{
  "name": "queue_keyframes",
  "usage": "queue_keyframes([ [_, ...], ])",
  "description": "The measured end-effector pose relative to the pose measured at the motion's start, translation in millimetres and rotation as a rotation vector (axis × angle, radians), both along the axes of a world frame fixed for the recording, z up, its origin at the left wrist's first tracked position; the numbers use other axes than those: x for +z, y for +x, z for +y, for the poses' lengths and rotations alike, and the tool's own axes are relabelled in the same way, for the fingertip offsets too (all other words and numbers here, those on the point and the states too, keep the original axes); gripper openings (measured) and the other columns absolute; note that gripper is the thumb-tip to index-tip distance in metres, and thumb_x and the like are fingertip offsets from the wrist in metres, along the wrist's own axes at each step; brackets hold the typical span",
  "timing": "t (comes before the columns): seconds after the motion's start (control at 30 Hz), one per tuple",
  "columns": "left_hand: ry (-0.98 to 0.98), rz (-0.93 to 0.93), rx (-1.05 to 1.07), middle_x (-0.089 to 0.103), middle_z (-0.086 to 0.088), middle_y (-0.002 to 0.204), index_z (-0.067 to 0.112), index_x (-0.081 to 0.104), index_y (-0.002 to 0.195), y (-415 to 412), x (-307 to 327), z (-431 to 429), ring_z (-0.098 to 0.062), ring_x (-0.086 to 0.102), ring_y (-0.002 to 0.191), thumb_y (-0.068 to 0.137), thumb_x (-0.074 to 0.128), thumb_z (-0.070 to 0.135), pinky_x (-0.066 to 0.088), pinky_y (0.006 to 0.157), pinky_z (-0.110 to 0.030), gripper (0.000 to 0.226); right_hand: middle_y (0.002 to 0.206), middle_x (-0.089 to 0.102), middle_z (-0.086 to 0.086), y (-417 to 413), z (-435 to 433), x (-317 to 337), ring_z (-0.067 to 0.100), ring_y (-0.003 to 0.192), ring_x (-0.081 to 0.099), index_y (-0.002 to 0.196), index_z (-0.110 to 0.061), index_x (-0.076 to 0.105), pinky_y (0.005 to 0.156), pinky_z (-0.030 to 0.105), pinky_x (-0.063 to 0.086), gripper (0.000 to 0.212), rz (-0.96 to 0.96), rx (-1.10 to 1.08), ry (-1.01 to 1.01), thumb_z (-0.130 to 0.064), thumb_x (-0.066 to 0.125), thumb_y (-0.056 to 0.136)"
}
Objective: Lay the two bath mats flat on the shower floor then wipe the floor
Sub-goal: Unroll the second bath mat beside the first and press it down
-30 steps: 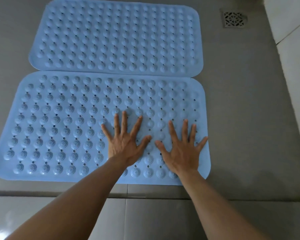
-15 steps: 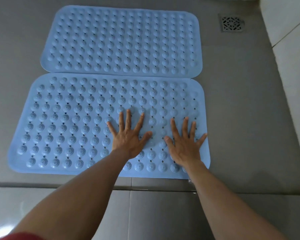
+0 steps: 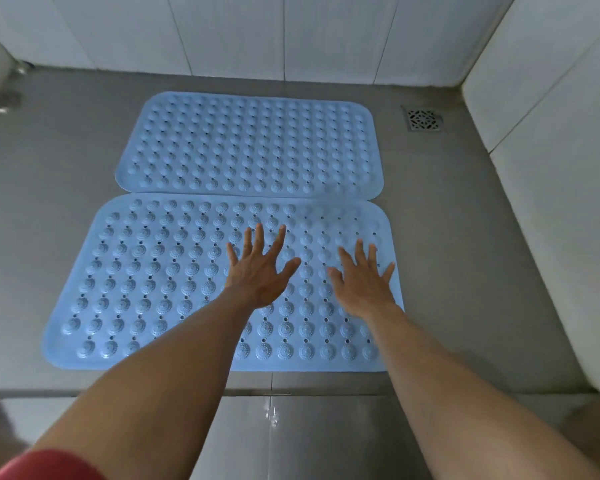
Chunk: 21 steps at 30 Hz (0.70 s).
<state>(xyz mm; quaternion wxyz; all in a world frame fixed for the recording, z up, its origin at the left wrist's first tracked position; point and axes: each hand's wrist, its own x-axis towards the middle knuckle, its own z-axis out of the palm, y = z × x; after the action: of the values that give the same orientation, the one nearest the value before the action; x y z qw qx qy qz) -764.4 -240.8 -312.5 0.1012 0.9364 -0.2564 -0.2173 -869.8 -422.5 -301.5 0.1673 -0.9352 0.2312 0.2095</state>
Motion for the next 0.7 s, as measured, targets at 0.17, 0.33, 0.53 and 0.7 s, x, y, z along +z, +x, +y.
queue_keyframes([
  [0.17, -0.045, -0.081, 0.005, -0.021, -0.009, 0.164, 0.042, -0.018, 0.154, 37.0, 61.0, -11.1, -0.029, -0.023, 0.151, 0.094, 0.012, 0.073, -0.010, 0.120, -0.061, 0.074, 0.168, -0.013, 0.007, 29.8, -6.0, 55.5, 0.028, 0.152, -0.018, 0.161, -0.025, 0.005, 0.118, 0.066, -0.005, 0.060, -0.084, -0.002, -0.019, -0.047, 0.018, 0.106],
  [0.33, -0.075, -0.156, 0.011, -0.018, -0.008, 0.166, 0.043, -0.018, 0.154, 69.1, 132.8, -31.1, -0.028, -0.022, 0.151, 0.096, 0.011, 0.071, -0.009, 0.120, -0.061, 0.071, 0.168, -0.009, 0.008, 59.8, -22.0, 128.7, 0.028, 0.154, -0.012, 0.161, -0.024, 0.003, 0.117, 0.065, -0.001, 0.061, -0.143, 0.011, -0.091, -0.048, 0.019, 0.107],
  [0.53, -0.110, -0.189, -0.033, -0.012, -0.007, 0.167, 0.040, -0.012, 0.157, 90.9, 262.4, -51.5, -0.027, -0.017, 0.153, 0.100, 0.015, 0.066, -0.007, 0.122, -0.057, 0.068, 0.168, -0.007, 0.009, 82.7, -42.9, 258.3, 0.029, 0.154, -0.008, 0.160, -0.025, 0.002, 0.119, 0.064, 0.002, 0.062, -0.162, -0.008, -0.112, -0.049, 0.020, 0.106],
  [0.7, -0.110, -0.184, -0.068, -0.008, -0.008, 0.168, 0.036, -0.005, 0.159, 97.4, 395.0, -66.4, -0.026, -0.015, 0.153, 0.101, 0.016, 0.063, -0.005, 0.123, -0.056, 0.067, 0.168, -0.005, 0.009, 87.9, -48.4, 394.1, 0.028, 0.154, -0.007, 0.161, -0.026, 0.002, 0.119, 0.062, 0.004, 0.062, -0.164, -0.020, -0.088, -0.048, 0.022, 0.107],
])
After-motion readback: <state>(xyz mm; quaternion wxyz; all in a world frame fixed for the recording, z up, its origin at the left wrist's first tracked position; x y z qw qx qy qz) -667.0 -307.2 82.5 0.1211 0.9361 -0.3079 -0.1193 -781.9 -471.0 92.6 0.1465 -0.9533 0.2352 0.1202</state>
